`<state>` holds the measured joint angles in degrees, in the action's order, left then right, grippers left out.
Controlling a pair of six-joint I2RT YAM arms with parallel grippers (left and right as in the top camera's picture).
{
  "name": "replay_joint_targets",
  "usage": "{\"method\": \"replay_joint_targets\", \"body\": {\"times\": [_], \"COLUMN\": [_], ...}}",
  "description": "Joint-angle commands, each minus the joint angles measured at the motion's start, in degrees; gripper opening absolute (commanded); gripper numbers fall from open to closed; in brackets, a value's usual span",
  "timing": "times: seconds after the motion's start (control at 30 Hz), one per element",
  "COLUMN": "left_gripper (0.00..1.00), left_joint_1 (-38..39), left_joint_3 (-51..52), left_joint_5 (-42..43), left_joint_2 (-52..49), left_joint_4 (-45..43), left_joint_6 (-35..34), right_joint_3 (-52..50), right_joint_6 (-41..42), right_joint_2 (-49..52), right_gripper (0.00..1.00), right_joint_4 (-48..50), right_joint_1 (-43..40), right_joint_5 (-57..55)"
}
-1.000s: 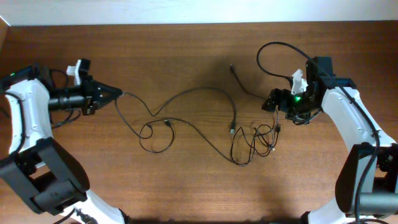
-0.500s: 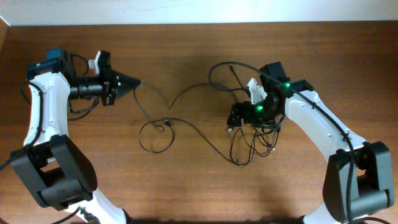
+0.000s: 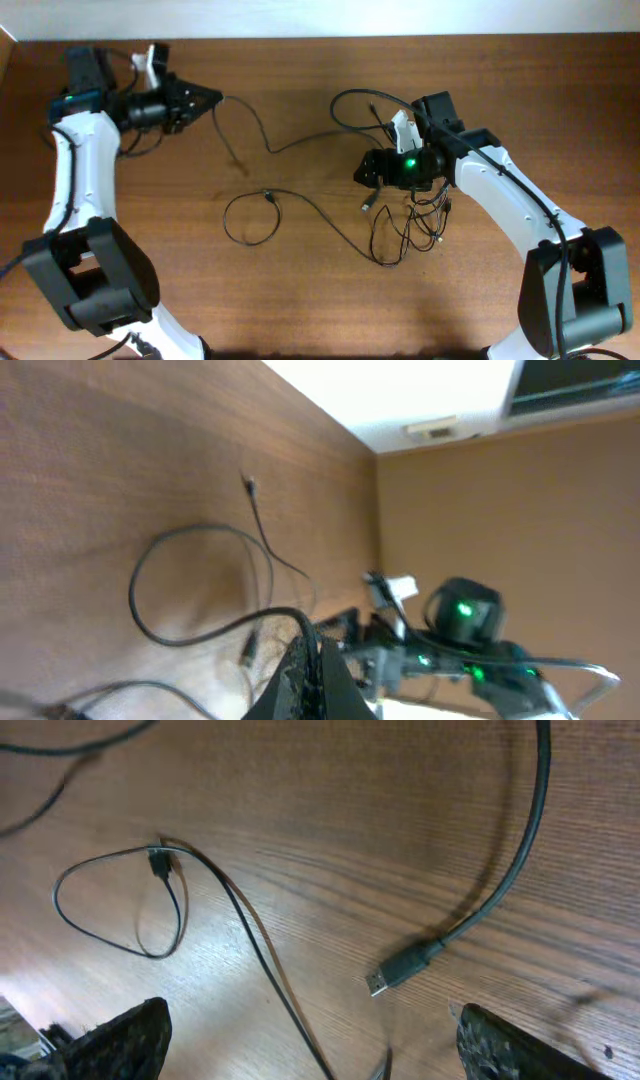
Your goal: Untangle cables
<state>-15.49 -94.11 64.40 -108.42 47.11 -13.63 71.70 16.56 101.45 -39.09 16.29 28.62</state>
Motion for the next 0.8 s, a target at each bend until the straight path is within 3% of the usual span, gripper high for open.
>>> {"method": "replay_joint_targets", "body": {"times": [0.0, 0.07, 0.2, 0.3, 0.33, 0.4, 0.43, 0.47, 0.57, 0.67, 0.77], "left_gripper": [0.00, 0.00, 0.00, 0.04, 0.10, 0.65, 0.78, 1.00, 1.00, 0.99, 0.99], "left_joint_1": [7.7, 14.6, 26.9, 32.9, 34.4, 35.8, 36.0, 35.8, 33.5, 29.5, 25.3], "left_joint_3": [-0.9, -0.9, -0.7, -0.7, -0.7, -0.7, -0.7, -0.7, -4.3, -9.7, -11.0], "left_joint_5": [-13.7, -22.7, -46.8, -54.8, -55.2, -55.3, -55.3, -55.2, -46.2, -39.0, -22.1], "left_joint_2": [1.1, 1.1, 0.5, -1.3, -2.3, -4.0, -4.2, -4.3, -4.0, -4.0, -4.0], "left_joint_4": [-8.0, -14.6, -10.1, -11.5, -12.6, -14.1, -14.4, -14.9, -14.4, -11.1, -13.7], "left_joint_6": [-11.6, -12.7, -12.7, -12.7, -12.7, -12.7, -12.7, -12.6, -8.1, -8.0, -8.0], "right_joint_3": [-0.6, -0.6, -0.6, -0.6, -0.6, -0.6, -0.6, -0.6, -0.6, -0.6, -0.6], "right_joint_6": [0.9, 0.9, 0.9, 0.9, 0.9, 0.9, 0.9, 0.9, 0.9, 0.9, 0.9], "right_joint_2": [0.3, 0.3, 0.3, 0.3, 0.3, 0.3, 0.3, 0.3, 0.3, 0.3, 0.3], "right_gripper": [0.92, 0.91, 0.91, 0.92, 0.92, 0.92, 0.91, 0.92, 0.91, 0.92, 0.91], "right_joint_4": [0.1, 0.1, 0.3, 1.0, 1.0, 1.0, 0.9, 0.9, 1.0, 1.0, 1.0], "right_joint_1": [0.3, 0.3, 0.1, 0.1, 0.1, 0.1, 0.1, 0.1, 0.1, 0.2, 0.2], "right_joint_5": [0.9, 0.9, -0.9, -0.8, -0.8, -0.8, -0.8, -0.8, -0.8, -0.8, -0.8]}}
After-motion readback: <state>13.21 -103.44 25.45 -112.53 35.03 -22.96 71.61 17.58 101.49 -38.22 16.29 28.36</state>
